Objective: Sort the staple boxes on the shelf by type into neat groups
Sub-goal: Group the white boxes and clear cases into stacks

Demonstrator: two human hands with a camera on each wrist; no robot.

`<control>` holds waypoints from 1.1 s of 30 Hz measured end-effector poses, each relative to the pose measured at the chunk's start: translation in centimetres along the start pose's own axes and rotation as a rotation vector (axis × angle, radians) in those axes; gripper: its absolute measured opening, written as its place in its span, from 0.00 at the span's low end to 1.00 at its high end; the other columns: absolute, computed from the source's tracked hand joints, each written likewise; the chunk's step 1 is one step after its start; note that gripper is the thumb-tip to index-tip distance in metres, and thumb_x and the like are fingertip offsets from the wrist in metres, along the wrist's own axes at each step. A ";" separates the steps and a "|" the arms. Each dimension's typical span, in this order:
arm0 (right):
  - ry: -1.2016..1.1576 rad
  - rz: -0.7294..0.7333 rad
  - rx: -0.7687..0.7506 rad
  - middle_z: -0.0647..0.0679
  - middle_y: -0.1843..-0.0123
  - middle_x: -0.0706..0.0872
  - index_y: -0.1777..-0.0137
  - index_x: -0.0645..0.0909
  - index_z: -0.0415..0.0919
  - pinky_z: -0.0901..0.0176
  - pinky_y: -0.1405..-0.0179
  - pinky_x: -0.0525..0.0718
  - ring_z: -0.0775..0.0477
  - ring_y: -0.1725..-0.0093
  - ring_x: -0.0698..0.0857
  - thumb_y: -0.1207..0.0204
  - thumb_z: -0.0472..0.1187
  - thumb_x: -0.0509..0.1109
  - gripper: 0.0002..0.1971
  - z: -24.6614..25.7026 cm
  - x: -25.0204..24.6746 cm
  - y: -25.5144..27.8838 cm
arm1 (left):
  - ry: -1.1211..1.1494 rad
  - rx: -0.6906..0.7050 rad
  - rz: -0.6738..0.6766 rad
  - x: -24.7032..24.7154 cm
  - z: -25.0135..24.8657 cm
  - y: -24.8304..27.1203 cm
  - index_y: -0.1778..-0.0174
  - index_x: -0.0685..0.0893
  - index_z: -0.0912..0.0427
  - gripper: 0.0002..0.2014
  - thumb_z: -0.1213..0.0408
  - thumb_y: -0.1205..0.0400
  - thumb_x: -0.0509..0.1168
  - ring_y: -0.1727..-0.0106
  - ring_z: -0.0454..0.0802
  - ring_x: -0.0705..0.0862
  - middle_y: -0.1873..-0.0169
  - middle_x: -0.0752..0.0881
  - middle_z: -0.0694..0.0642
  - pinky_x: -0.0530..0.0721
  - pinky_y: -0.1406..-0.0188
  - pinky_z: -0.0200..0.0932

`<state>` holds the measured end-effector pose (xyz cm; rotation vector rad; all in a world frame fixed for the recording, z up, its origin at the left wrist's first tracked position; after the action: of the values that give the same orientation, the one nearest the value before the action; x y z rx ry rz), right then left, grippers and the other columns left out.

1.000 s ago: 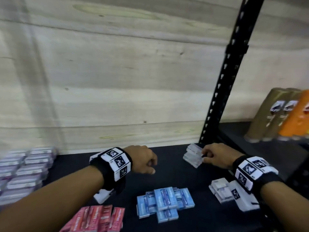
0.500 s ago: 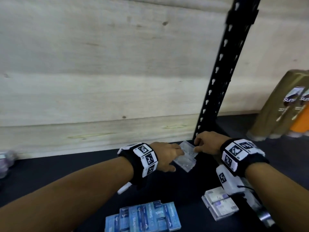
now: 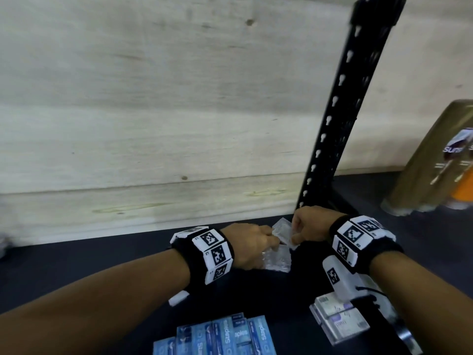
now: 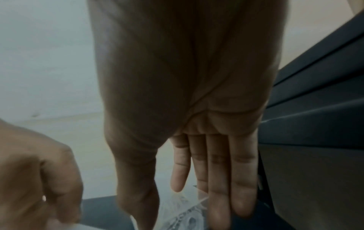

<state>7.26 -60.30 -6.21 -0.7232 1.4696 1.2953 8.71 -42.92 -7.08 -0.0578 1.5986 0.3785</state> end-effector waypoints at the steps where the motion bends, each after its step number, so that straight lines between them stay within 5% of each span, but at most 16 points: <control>1: 0.008 0.005 0.006 0.52 0.49 0.89 0.49 0.89 0.48 0.60 0.55 0.85 0.54 0.55 0.85 0.30 0.51 0.80 0.12 0.2 0.1 0.3 | 0.010 0.000 0.005 0.0 0.1 0.5 0.25 0.72 0.52 0.24 0.55 0.16 0.66 0.37 0.57 0.79 0.31 0.73 0.55 0.82 0.45 0.52; 6: 0.030 0.055 -0.038 0.40 0.43 0.89 0.38 0.84 0.39 0.51 0.53 0.87 0.44 0.52 0.87 0.31 0.51 0.76 0.23 1.4 0.3 2.0 | 0.102 0.000 0.052 0.0 0.4 3.4 0.23 0.68 0.48 0.24 0.58 0.15 0.65 0.40 0.57 0.80 0.34 0.75 0.56 0.80 0.43 0.52; 9: -0.121 0.130 -0.076 0.49 0.54 0.90 0.42 0.80 0.49 0.61 0.61 0.84 0.55 0.62 0.86 0.27 0.50 0.71 0.14 1.9 0.6 3.0 | 0.221 -0.024 0.093 -0.3 0.8 5.4 0.22 0.66 0.42 0.23 0.57 0.14 0.62 0.42 0.54 0.80 0.38 0.79 0.55 0.79 0.41 0.51; 14: -0.360 0.204 -0.039 0.48 0.58 0.91 0.42 0.81 0.44 0.59 0.55 0.88 0.51 0.58 0.91 0.19 0.42 0.61 0.11 2.5 1.3 3.7 | 0.412 -0.152 0.216 -0.7 2.3 7.8 0.24 0.63 0.31 0.22 0.58 0.12 0.55 0.47 0.42 0.83 0.37 0.84 0.45 0.76 0.42 0.41; 20: -0.311 0.128 -0.027 0.41 0.56 0.91 0.43 0.82 0.37 0.54 0.55 0.89 0.47 0.59 0.90 0.16 0.40 0.54 0.16 2.1 1.4 3.2 | 0.443 -0.255 0.136 -0.3 3.3 8.0 0.21 0.62 0.36 0.21 0.57 0.10 0.51 0.61 0.42 0.79 0.55 0.85 0.43 0.79 0.49 0.43; 24: -0.327 0.064 -0.016 0.45 0.53 0.92 0.43 0.83 0.45 0.55 0.55 0.89 0.50 0.61 0.90 0.14 0.45 0.56 0.13 1.1 1.0 3.2 | 0.488 -0.299 0.040 0.0 4.1 7.9 0.21 0.65 0.42 0.20 0.56 0.10 0.51 0.70 0.26 0.77 0.73 0.80 0.26 0.73 0.60 0.31; 27: -0.247 0.080 -0.036 0.44 0.51 0.92 0.45 0.83 0.47 0.53 0.55 0.89 0.49 0.59 0.89 0.18 0.52 0.68 0.10 0.9 0.9 3.4 | 0.478 -0.284 0.048 0.1 3.9 7.8 0.23 0.69 0.47 0.22 0.47 0.13 0.57 0.55 0.32 0.80 0.55 0.84 0.33 0.76 0.48 0.34; 29: -0.134 0.094 -0.033 0.43 0.50 0.92 0.44 0.83 0.47 0.51 0.50 0.88 0.47 0.57 0.90 0.21 0.51 0.73 0.12 1.1 1.0 3.8 | 0.442 -0.267 0.062 0.3 3.8 7.8 0.28 0.75 0.51 0.20 0.49 0.15 0.63 0.52 0.41 0.81 0.45 0.86 0.45 0.77 0.50 0.35; 33: 0.053 0.049 -0.049 0.49 0.46 0.89 0.40 0.83 0.47 0.52 0.43 0.86 0.47 0.48 0.88 0.21 0.51 0.72 0.13 2.7 0.0 4.9 | 0.418 -0.284 0.061 0.0 3.6 8.8 0.32 0.79 0.52 0.16 0.54 0.15 0.65 0.55 0.42 0.79 0.53 0.82 0.45 0.76 0.54 0.36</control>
<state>3.66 -56.51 -4.27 -0.7632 1.5100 1.3629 9.79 -33.69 -5.36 -0.3230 1.9494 0.6729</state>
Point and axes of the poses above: each hand's wrist, its own y-axis away from the middle knuckle, its own x-axis out of the palm, z = x × y, the point moved 4 cm from there along -y, towards the middle knuckle
